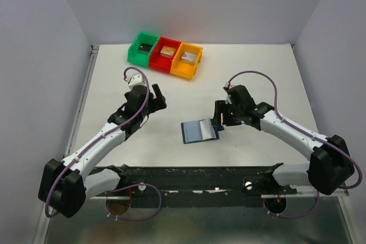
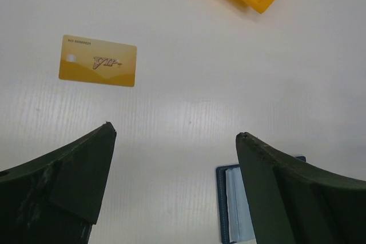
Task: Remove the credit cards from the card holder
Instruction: Remove the credit card from the card holder.
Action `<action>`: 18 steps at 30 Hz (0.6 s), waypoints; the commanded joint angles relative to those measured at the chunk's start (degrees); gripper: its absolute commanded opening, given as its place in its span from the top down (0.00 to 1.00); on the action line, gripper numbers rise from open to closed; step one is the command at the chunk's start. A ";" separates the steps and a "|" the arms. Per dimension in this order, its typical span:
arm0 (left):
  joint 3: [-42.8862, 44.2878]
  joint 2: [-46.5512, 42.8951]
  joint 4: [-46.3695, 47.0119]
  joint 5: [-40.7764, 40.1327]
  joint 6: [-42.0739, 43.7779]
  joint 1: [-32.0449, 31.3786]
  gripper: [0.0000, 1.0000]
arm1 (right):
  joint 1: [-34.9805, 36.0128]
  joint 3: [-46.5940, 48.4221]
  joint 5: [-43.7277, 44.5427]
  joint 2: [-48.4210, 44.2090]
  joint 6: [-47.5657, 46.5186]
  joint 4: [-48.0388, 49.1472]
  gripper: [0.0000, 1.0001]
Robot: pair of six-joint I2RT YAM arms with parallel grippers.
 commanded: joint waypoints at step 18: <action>-12.60 6.96 22.48 27.50 -12.51 -5.57 0.17 | -0.16 -1.73 7.92 7.91 1.88 -1.25 0.33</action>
